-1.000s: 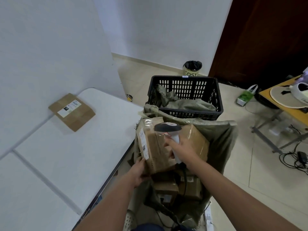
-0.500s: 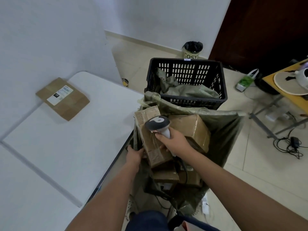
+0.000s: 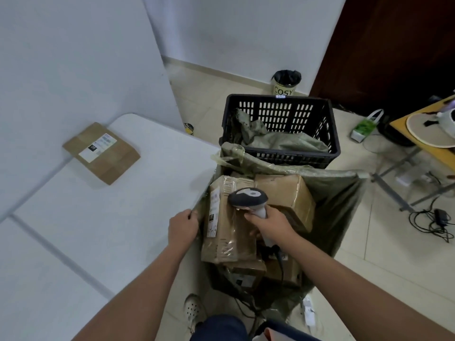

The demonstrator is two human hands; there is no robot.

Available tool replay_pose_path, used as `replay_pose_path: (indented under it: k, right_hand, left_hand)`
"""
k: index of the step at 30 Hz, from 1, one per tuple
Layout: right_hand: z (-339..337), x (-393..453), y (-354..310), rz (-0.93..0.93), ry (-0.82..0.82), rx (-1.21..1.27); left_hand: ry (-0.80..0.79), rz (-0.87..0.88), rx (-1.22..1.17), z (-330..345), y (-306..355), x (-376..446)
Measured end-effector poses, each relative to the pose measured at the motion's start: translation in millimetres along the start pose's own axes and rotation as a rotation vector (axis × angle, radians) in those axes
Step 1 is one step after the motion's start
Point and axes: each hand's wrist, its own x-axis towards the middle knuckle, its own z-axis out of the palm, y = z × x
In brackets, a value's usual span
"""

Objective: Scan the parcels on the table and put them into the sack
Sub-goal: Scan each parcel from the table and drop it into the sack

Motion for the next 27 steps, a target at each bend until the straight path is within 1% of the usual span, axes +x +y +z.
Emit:
replay_pose_path:
  k: [2, 4, 6, 8, 10, 12, 16, 19, 23, 25, 27]
  right_hand:
    - [6.9, -2.2, 3.3, -0.022, 0.087, 0.046]
    - [11.6, -3.6, 1.8, -0.024, 0.145, 0.194]
    - [16.1, -5.0, -4.2, 0.010, 0.123, 0.400]
    - [22.5, -3.3, -11.5, -0.001, 0.071, 0.470]
    - [31.7, -0.3, -16.7, -0.047, 0.008, 0.432]
    - [37.7, 2.6, -18.1, -0.077, -0.009, 0.351]
    - [27.4, 14.2, -16.5, -0.051, 0.058, 0.284]
    - [17.4, 26.0, -14.0, -0.019, 0.064, 0.190]
    - [21.0, 36.8, -5.3, 0.018, 0.038, 0.132]
    - [25.1, 37.6, 0.4, 0.038, 0.000, 0.151]
    - [27.4, 37.0, 6.8, 0.051, -0.015, 0.158]
  left_hand:
    - [0.014, -0.049, -0.049, -3.3, 3.2, 2.0]
    - [-0.013, -0.091, -0.070, -4.7, 4.9, 3.0]
    - [-0.060, -0.106, -0.063, -3.9, 6.3, 2.0]
    - [-0.103, -0.074, -0.017, 0.0, 8.2, -1.3]
    - [-0.139, -0.018, 0.054, 4.3, 11.9, -8.0]
    - [-0.139, 0.030, 0.081, 4.7, 16.5, -14.9]
    - [-0.071, 0.044, 0.045, -0.1, 12.5, -8.6]
    - [-0.058, 0.041, 0.024, -8.0, 8.6, -2.5]
    - [-0.164, -0.015, -0.016, -10.6, -2.5, -5.6]
    - [-0.253, -0.068, -0.073, -9.5, -7.1, -13.2]
    - [-0.378, -0.077, -0.159, -11.1, -6.2, -26.0]
